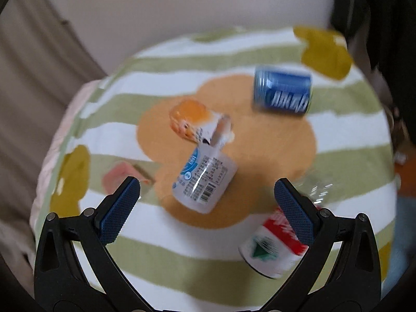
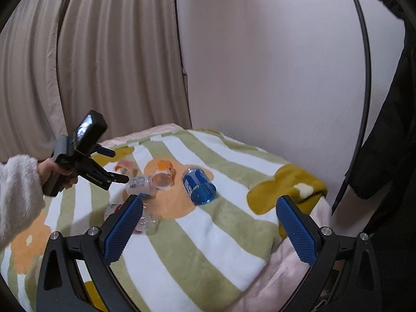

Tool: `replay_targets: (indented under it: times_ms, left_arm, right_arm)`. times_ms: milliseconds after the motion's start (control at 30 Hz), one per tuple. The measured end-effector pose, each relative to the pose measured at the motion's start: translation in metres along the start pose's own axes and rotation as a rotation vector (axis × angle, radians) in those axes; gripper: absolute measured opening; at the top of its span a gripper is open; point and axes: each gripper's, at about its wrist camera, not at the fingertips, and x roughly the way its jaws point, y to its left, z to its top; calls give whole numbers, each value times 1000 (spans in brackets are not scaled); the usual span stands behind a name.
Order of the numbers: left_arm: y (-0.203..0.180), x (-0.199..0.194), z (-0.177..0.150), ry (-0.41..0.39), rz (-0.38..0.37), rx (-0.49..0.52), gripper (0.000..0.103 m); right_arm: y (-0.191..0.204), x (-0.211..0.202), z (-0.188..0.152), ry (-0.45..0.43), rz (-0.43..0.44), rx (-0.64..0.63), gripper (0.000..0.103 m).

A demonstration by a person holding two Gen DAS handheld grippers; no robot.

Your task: Flip cup upside down

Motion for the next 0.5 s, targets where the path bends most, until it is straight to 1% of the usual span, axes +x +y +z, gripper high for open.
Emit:
replay_targets:
  times_ms: [33,133,200,233,300,400,433,467,500]
  left_arm:
    - [0,13,2,29,-14,29,103]
    - [-2,43,4,92,-43,101,97]
    - [-2,57,6,126,-61,132,96]
    - [-1,63,7,137,-58,144,94]
    - [3,74,9,164,-74,149,90]
    - [4,82,11,184,-95,158,81]
    - [4,86,11,197,-103,160,74]
    - [5,90,11,209,-102,163,69]
    - [3,93,11,221,-89,172,67]
  right_arm:
    - [-1,8,-3,6,-1,5,102]
    - [-5,27,-9,24,0,27,102]
    - [-7,37,-15,39,-1,41,102]
    - [-7,42,-18,48,-13,40,102]
    - [-7,52,-23,66,-26,31,102]
    - [-8,62,-31,87,-23,32,102]
    - [-8,65,-33,89,-22,32,102]
    - [-9,67,-34,92,-21,33,102]
    - [-9,68,-35,94,-19,32,102]
